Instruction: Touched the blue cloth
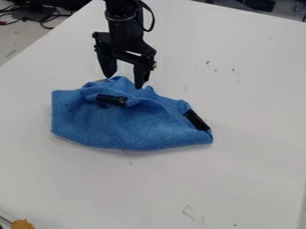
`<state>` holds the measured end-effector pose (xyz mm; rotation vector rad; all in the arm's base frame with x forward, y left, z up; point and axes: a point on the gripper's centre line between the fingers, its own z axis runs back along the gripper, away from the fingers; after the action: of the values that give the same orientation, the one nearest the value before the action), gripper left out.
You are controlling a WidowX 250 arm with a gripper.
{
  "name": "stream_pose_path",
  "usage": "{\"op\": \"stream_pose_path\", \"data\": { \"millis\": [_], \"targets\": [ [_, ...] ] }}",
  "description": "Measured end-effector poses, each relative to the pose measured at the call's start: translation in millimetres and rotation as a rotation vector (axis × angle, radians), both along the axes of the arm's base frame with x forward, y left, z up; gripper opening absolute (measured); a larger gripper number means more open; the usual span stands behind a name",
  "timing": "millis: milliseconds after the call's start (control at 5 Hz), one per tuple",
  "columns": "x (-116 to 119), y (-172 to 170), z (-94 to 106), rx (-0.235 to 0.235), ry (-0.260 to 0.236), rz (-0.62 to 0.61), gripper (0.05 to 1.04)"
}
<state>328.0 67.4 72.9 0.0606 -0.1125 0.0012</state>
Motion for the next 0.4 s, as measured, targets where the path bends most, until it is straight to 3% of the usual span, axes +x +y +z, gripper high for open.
{"op": "stream_pose_path", "data": {
  "millis": [400],
  "targets": [
    [-10.9,-9.0,-19.6,-0.015,0.043,-0.001,0.999]
  ]
}}
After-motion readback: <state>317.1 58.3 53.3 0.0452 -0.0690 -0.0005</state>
